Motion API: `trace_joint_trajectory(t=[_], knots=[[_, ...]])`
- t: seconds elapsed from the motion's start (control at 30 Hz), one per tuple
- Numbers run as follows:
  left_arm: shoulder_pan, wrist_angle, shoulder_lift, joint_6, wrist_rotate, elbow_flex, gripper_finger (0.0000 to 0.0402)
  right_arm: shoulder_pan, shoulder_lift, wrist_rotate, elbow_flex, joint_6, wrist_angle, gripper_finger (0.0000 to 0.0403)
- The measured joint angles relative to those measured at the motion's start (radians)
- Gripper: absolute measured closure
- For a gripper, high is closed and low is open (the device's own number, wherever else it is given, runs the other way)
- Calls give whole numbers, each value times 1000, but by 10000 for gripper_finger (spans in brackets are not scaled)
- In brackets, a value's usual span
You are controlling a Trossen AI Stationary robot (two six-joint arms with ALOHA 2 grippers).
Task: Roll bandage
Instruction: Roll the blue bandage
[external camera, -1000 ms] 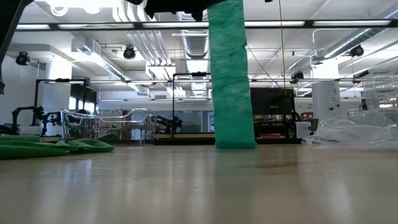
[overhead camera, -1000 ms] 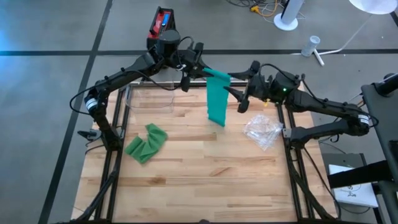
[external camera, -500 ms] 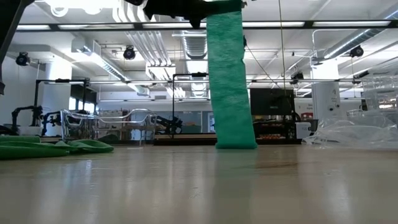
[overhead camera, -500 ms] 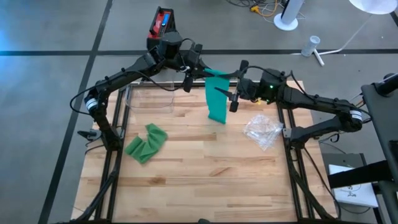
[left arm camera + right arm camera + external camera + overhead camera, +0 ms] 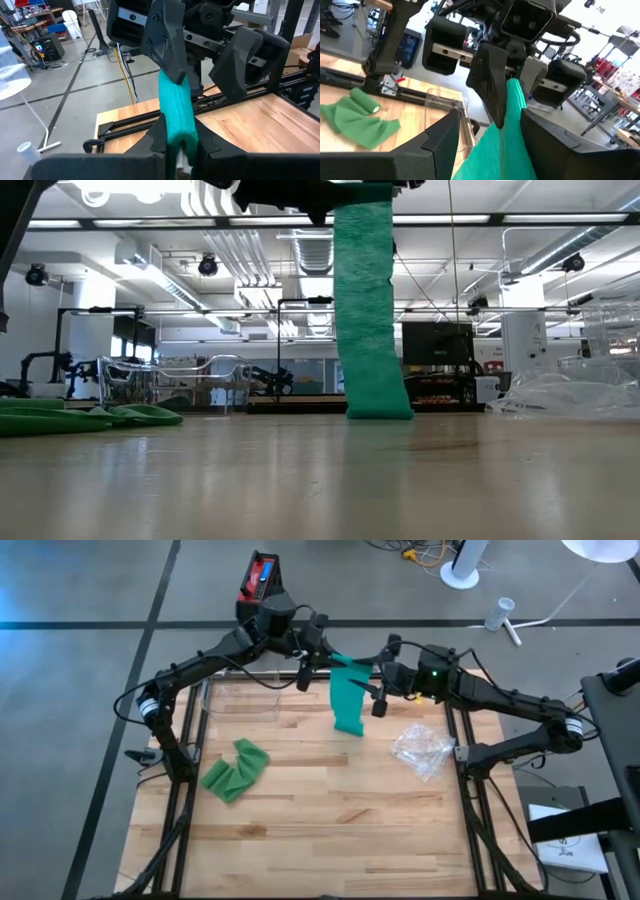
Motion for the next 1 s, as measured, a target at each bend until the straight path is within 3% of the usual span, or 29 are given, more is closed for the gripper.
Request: trace_joint_trajectory(t=[0.23, 0.4, 0.7, 1.0], knots=[[3, 8, -4, -2, 8, 0, 373, -1, -48, 5, -3, -13, -29, 204], [1, 16, -10, 8, 14, 0, 378, -1, -62, 6, -4, -45, 54, 203], [-4, 23, -9, 8, 12, -3, 375, -1, 15, -27, -4, -65, 128, 207], [-6, -2, -8, 21, 7, -5, 373, -2, 3, -24, -3, -47, 40, 220]])
